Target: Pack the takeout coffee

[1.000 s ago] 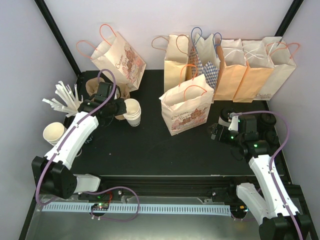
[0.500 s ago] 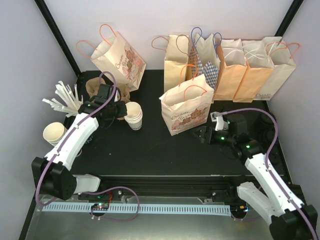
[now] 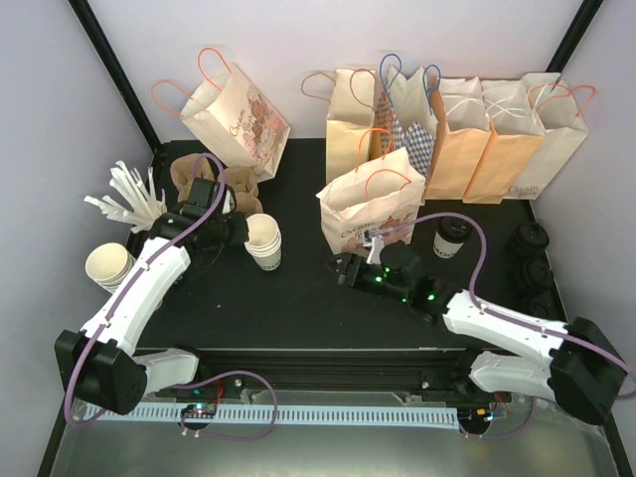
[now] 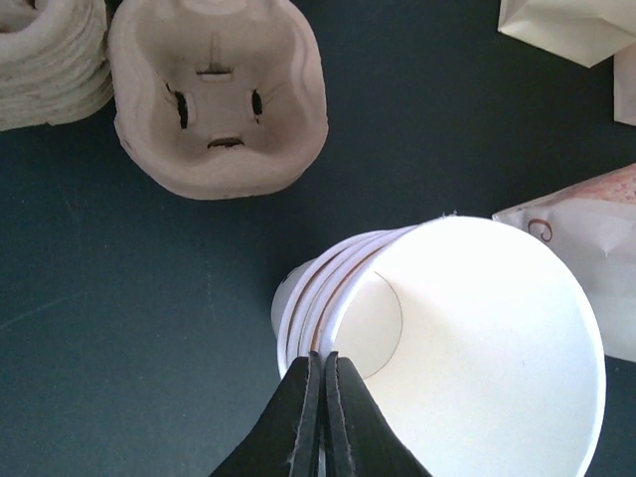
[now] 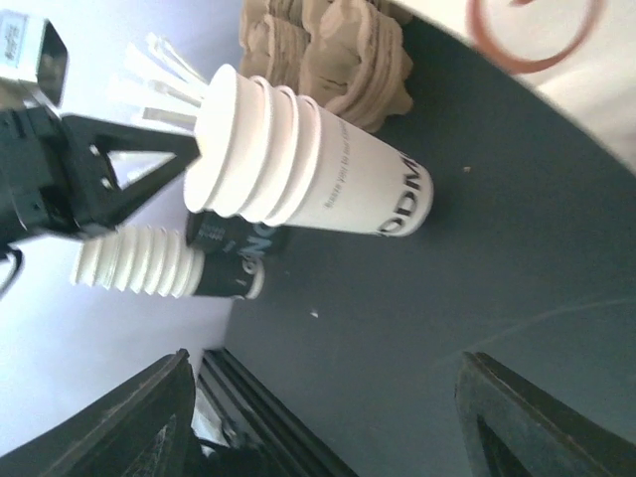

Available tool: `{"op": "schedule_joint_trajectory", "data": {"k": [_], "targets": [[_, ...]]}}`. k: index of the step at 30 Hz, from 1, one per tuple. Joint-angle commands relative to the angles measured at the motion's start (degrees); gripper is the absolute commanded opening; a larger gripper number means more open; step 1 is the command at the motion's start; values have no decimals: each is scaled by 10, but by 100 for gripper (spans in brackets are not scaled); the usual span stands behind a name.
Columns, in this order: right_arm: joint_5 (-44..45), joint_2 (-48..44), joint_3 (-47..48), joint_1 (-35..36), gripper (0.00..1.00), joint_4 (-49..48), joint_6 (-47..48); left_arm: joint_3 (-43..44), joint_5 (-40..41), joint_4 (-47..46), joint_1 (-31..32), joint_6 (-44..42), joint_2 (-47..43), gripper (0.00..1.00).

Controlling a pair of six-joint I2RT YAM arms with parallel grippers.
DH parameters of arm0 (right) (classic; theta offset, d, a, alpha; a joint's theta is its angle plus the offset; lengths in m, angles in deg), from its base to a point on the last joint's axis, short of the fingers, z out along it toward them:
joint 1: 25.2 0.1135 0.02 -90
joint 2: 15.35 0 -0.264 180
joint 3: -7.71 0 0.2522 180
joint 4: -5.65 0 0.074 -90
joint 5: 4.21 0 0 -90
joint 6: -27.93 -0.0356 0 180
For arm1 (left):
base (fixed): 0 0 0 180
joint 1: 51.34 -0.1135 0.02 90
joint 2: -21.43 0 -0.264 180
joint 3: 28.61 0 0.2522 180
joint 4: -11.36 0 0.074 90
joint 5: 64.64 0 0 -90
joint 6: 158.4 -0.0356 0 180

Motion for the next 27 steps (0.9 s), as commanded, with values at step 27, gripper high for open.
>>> {"op": "schedule_joint_trajectory", "data": {"k": [27], "targets": [[24,308,132,74,47,-255,-133,-48,-63,17,-13,-16,-49,4]]}}
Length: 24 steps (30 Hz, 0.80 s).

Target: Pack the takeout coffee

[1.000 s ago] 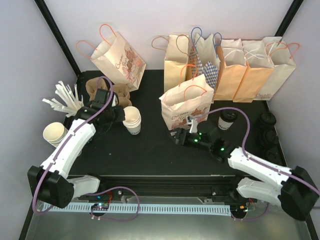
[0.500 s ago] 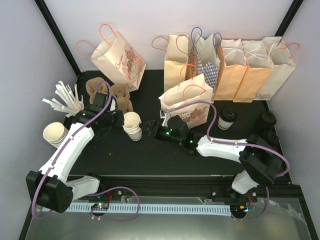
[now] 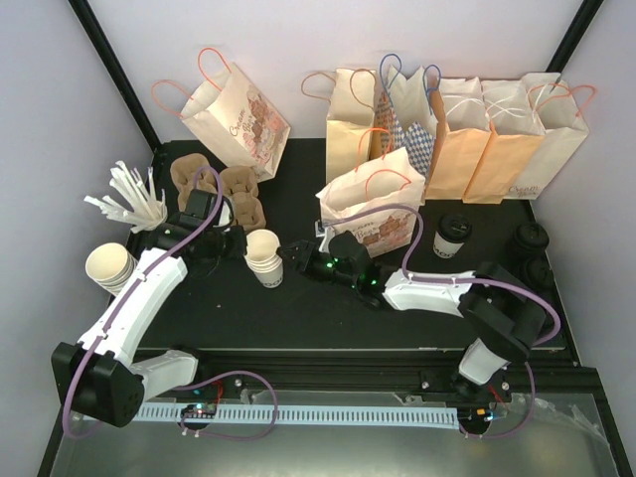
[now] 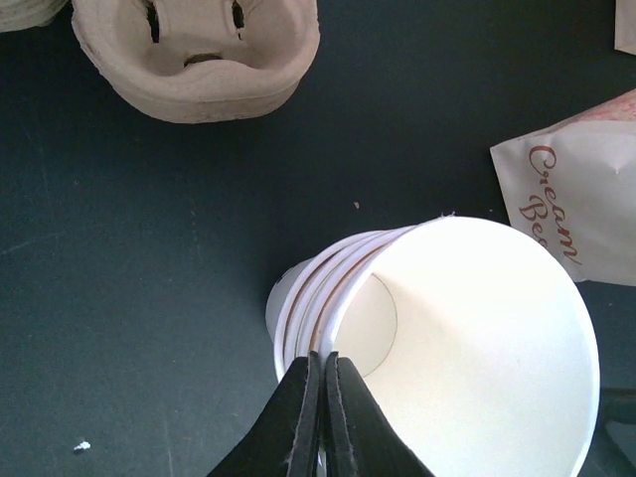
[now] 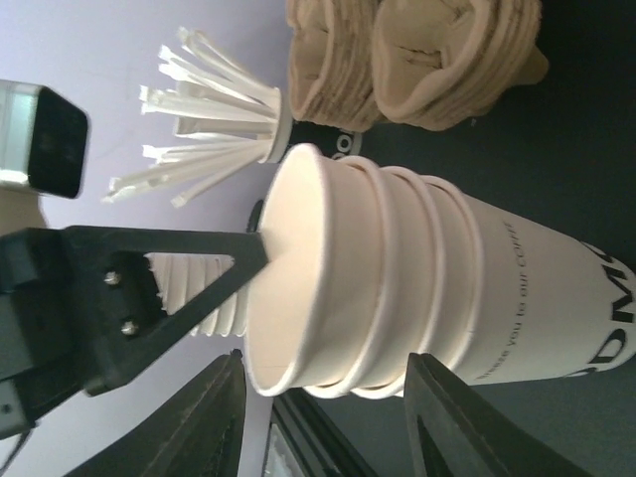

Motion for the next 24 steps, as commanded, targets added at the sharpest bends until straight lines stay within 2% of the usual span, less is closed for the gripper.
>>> {"op": "schedule_joint_trajectory", "data": {"k": [1,9,24], "targets": [[0,23,-6,3,46,-31,-11,0,-11,-5,-5,-2,-12,4],[6,34,-9,3,38,-26,-13,-5,-10,-7,-5,1,-15,5],[-12,65,2,3,33,-31,-22,-13,-13,-10,-5,2,-18,5]]}}
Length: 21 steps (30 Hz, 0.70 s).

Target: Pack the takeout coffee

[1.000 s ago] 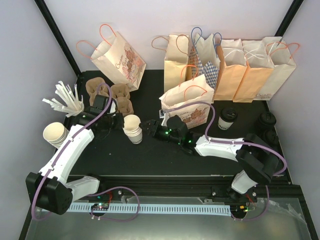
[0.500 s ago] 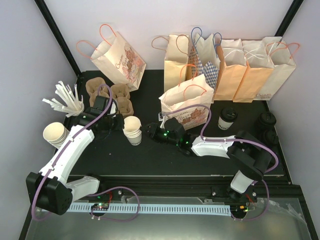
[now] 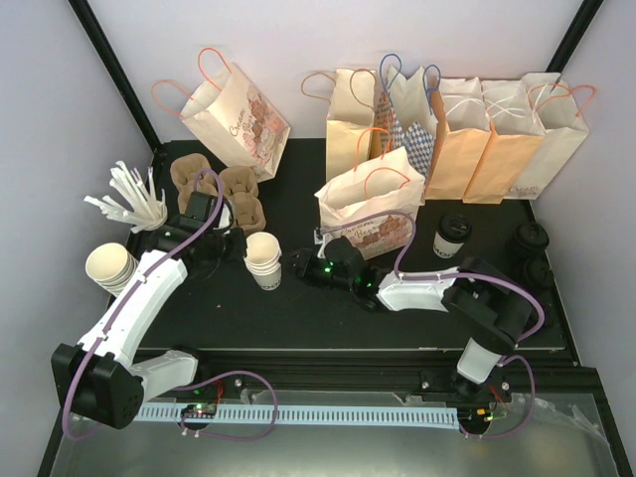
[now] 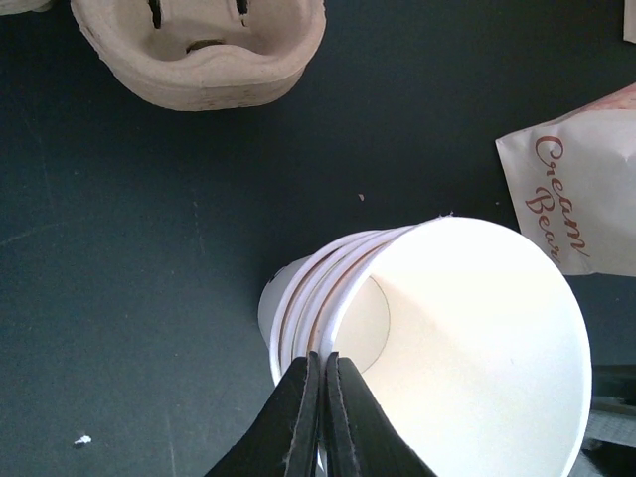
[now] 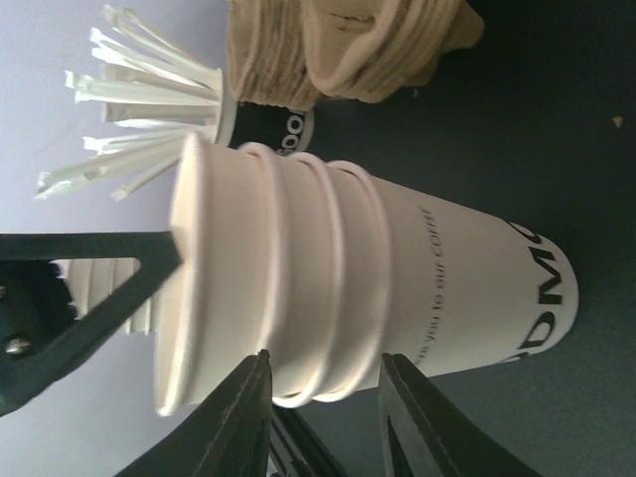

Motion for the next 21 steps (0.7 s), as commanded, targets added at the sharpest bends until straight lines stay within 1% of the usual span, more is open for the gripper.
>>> {"op": "schedule_joint_trajectory", "data": {"k": [1,8,15,21], "targets": [[-11,22,14,3,33,-15,-8,-1,-12,-10,-5,1,-14,5],[-13,32,14,3,33,-19,-10,-3,-17,-9,-5,1,-20,5],[5,2,-5,3,33,-35,-3,-5,-19,-10,-5,1,-21,5],[2,-1,-7,3,33,-44,-3,-4,-21,-10,-5,0,-22,5]]}}
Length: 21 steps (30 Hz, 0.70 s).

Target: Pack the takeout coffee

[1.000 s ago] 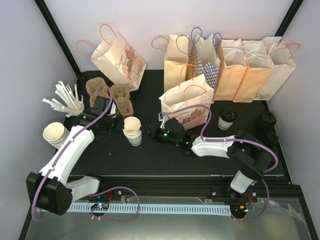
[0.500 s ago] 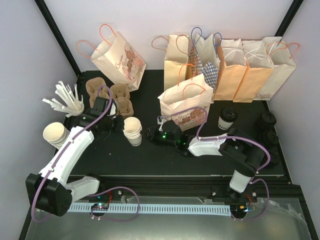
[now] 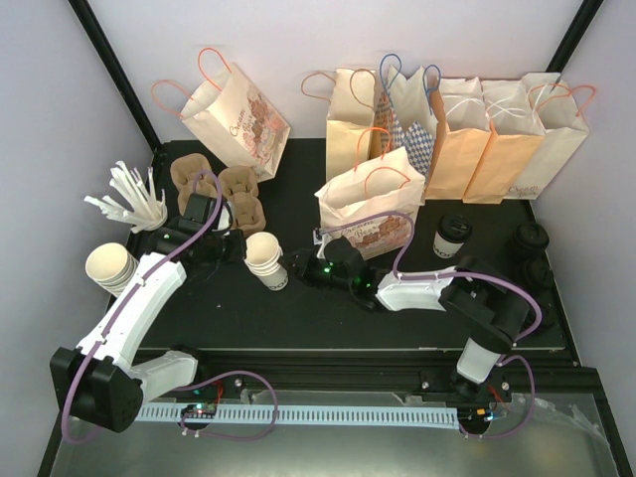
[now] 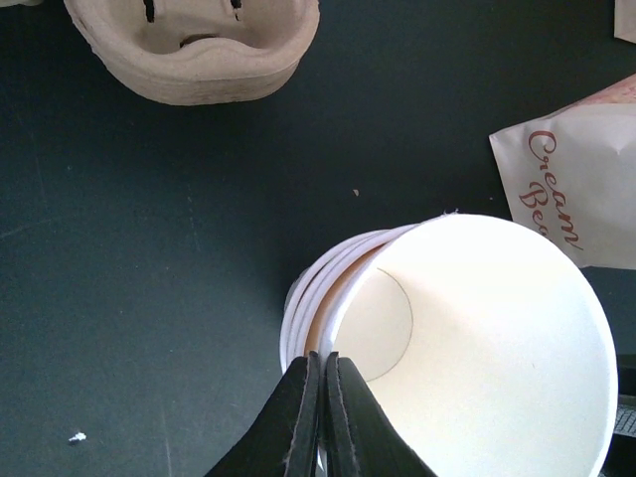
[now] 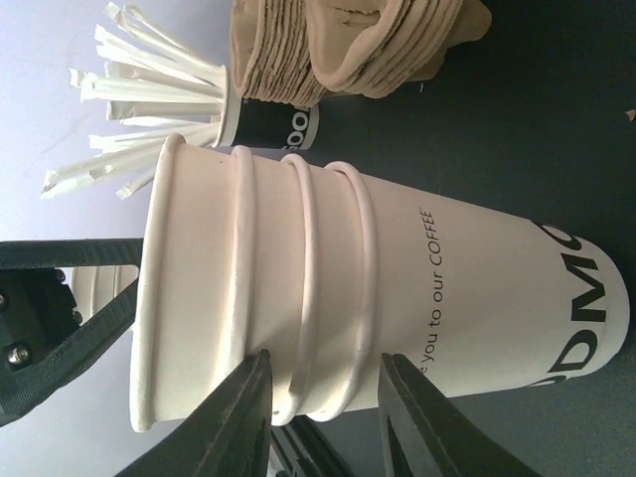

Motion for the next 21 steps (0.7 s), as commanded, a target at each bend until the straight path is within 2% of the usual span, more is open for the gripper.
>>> {"op": "schedule_joint_trajectory", "data": {"k": [1,8,21], "targets": [[13,-17,-9,3,33,-35,5,3,-12,-8,-5,1,-11,5],[33,-33,-25,3,33,-31,5,4,-9,-7,-5,3,-12,5],[12,-13,1,3,34,-22,12,26,-26,4,-5,2,-17,5]]}}
